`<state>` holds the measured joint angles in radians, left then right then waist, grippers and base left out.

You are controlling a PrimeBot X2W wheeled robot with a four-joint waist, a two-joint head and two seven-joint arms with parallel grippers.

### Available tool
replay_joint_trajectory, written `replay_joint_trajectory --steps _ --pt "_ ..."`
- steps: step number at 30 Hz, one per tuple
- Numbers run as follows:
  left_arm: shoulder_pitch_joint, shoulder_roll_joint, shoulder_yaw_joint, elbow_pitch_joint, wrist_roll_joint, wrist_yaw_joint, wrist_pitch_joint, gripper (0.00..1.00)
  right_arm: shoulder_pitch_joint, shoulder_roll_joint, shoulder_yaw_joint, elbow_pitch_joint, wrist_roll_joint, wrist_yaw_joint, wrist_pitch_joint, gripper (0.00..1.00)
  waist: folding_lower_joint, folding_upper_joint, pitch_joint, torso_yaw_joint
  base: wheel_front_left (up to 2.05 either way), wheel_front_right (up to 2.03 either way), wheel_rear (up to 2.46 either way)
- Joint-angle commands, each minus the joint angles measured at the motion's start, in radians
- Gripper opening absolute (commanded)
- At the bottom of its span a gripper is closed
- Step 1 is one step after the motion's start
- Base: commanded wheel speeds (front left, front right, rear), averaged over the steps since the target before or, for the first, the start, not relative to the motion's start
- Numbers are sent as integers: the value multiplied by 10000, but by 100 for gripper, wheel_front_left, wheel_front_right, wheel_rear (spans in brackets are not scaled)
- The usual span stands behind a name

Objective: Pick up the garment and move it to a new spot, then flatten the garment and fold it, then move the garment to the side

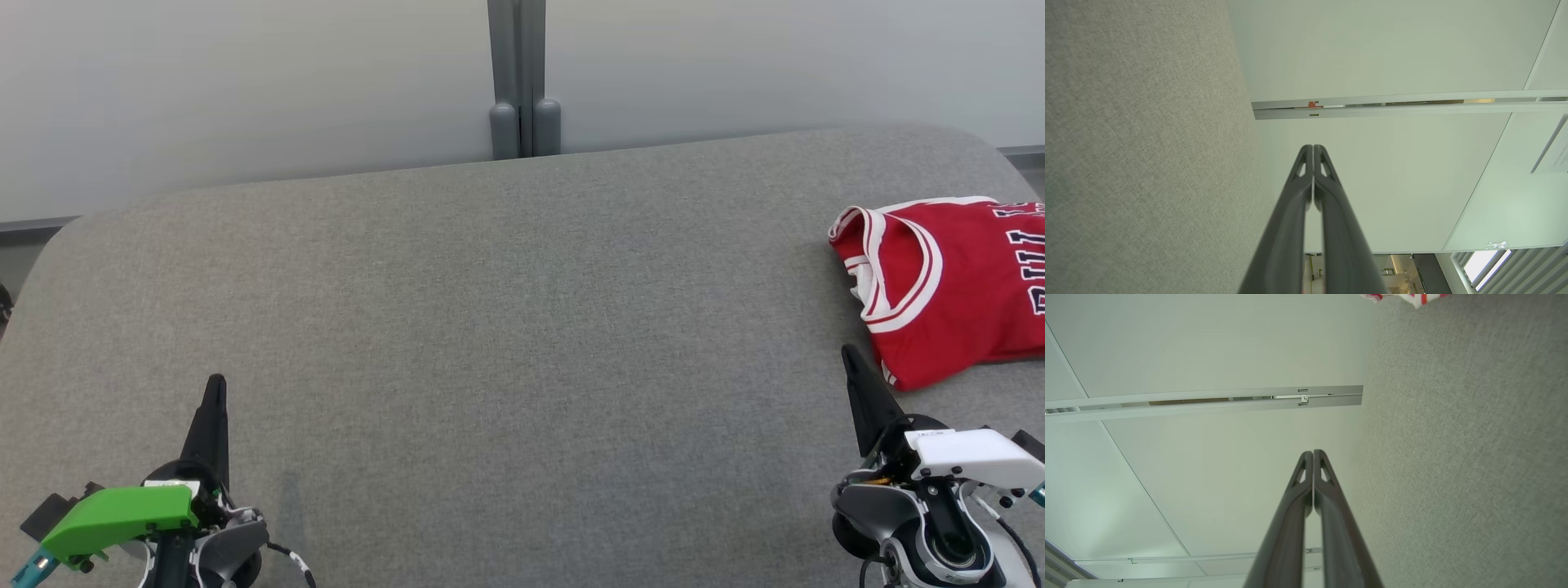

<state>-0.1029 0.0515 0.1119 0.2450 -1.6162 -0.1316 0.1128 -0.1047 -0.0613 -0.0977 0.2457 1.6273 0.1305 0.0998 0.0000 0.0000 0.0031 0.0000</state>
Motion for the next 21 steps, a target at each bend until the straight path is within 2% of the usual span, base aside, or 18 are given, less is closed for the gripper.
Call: replay_joint_trajectory --steps 1,21 --pt "-112 6 35 6 19 -22 14 0 -72 1 -29 14 -42 4 48 0 0 0 0 0 0 0 0" --pt "-113 0 44 5 33 -22 27 0 -77 23 -63 16 -77 4 69 0 0 0 0 0 0 0 0"
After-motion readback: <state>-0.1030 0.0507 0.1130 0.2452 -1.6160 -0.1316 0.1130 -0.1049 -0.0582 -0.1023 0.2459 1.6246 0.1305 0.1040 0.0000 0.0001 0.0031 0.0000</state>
